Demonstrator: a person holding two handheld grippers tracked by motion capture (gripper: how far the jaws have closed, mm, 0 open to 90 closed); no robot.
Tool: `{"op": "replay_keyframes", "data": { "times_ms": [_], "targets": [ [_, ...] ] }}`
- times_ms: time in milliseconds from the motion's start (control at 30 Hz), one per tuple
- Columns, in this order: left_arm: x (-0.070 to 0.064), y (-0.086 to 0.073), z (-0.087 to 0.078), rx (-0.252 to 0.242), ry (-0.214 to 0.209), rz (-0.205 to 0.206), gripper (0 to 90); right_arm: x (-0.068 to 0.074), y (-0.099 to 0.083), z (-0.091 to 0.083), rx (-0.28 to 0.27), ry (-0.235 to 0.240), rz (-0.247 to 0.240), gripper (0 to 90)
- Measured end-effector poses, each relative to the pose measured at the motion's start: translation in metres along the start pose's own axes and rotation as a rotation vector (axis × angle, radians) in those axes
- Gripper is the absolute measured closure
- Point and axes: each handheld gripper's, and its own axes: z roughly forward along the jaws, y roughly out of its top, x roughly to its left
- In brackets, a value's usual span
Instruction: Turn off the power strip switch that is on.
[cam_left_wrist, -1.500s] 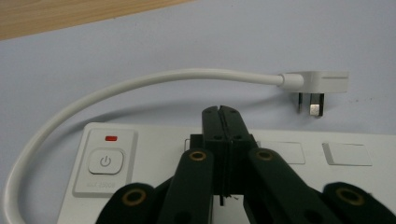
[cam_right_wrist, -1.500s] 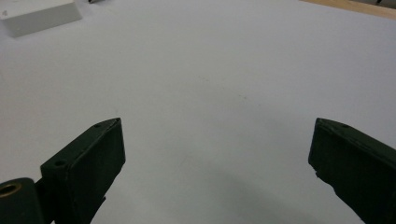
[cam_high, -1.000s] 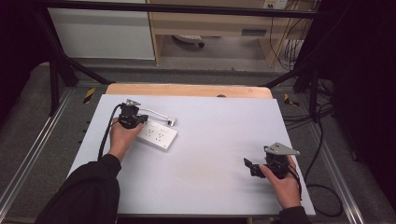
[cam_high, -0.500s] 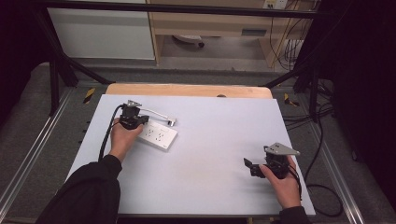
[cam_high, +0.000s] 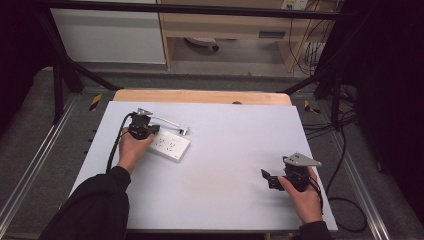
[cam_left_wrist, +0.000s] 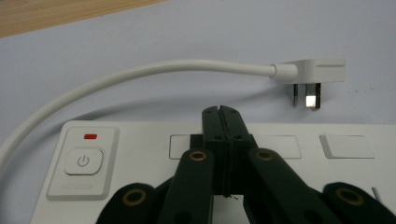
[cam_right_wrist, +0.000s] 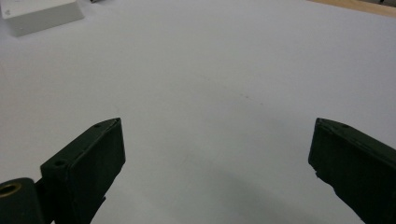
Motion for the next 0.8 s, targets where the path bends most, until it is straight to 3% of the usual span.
{"op": "replay_keyframes", "data": {
  "times_ms": [800],
  "targets": [
    [-0.0009,-0.0012,-0.0007,0.001,0.003,0.008,90.0,0.0002,0.0,0.0001,0.003,0.004,0.0,4.2]
  ]
}}
